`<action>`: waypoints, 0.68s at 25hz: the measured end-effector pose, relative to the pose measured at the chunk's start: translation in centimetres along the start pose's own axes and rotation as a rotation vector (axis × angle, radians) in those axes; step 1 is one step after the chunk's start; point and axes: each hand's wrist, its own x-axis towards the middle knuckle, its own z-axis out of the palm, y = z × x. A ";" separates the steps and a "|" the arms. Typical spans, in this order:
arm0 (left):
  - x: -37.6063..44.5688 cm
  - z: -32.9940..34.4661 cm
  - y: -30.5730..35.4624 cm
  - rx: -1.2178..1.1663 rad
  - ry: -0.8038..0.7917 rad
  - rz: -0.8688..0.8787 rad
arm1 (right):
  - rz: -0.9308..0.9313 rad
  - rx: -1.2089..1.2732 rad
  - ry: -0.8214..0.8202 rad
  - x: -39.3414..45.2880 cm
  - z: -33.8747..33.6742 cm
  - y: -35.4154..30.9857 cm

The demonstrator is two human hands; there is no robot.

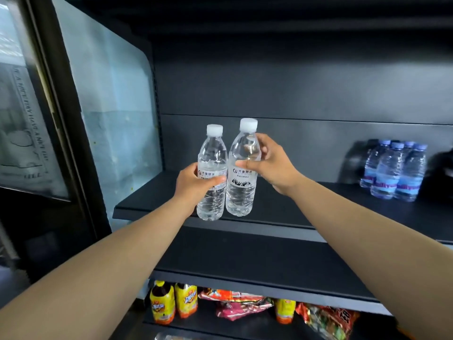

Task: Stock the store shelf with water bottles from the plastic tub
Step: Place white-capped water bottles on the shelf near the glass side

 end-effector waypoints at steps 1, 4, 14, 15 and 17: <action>1.2 -0.1 -0.9 -0.004 0.000 0.002 | -0.004 -0.035 -0.006 1.2 0.5 1.3; 5.4 -0.4 -3.5 -0.026 0.005 0.004 | 0.020 -0.095 0.003 5.0 2.2 5.1; 24.1 -2.9 -13.7 0.002 -0.137 0.003 | 0.201 -0.028 0.129 19.4 8.2 16.4; 26.0 -2.8 -14.6 -0.028 -0.133 -0.014 | 0.202 -0.022 0.138 20.9 8.4 17.2; 29.5 -2.3 -16.0 -0.074 -0.130 -0.040 | 0.203 -0.002 0.140 23.5 8.6 18.4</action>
